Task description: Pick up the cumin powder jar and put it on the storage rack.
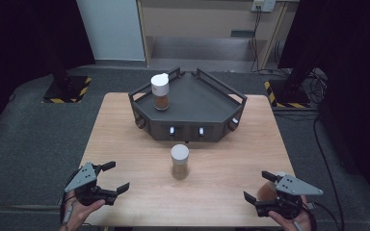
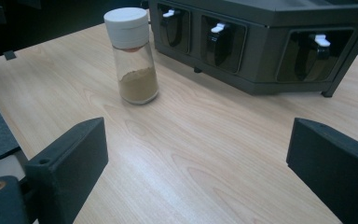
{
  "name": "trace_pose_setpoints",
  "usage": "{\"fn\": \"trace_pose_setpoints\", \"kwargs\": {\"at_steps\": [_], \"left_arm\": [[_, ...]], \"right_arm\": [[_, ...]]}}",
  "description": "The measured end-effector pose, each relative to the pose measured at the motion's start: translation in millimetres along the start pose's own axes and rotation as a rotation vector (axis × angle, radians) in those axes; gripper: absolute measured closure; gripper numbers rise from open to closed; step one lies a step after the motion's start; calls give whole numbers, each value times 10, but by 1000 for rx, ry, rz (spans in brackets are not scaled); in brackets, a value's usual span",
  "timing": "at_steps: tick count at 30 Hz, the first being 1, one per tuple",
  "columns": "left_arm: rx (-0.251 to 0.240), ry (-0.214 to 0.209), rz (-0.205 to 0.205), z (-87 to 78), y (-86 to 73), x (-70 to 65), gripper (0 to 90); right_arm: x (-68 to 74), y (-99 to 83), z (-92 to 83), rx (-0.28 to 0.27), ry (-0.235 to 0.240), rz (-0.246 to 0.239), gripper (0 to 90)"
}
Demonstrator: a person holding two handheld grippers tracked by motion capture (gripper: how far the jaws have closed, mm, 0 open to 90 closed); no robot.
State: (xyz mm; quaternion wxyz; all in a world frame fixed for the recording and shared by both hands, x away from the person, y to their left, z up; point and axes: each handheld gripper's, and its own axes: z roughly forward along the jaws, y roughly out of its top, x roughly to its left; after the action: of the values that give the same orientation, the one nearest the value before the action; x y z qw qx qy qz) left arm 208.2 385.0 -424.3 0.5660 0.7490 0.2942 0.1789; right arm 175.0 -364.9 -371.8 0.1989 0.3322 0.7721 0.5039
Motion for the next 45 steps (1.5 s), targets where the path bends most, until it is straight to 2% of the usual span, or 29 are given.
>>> {"fn": "trace_pose_setpoints", "kwargs": {"at_steps": [6, 10, 20, 25, 37, 45], "left_arm": [[1, -2, -7, -2, -2, 7, 50], [6, -3, -7, 4, 2, 7, 50], [14, -6, -11, 8, 8, 15, 50], [15, -4, -13, 7, 8, 16, 50], [20, -7, -18, 9, 12, 20, 50], [27, -11, -16, 15, 18, 21, 50]], "right_arm": [[-11, 99, -12, -10, 28, 11, 40], [2, 164, -20, -7, 31, -5, 43], [-31, 466, -25, -30, 57, -19, 56], [-61, 632, 61, -25, 90, -29, 58], [-8, 1055, 332, -1, 145, -104, 72], [26, 1198, 527, 16, 180, -134, 72]]}}
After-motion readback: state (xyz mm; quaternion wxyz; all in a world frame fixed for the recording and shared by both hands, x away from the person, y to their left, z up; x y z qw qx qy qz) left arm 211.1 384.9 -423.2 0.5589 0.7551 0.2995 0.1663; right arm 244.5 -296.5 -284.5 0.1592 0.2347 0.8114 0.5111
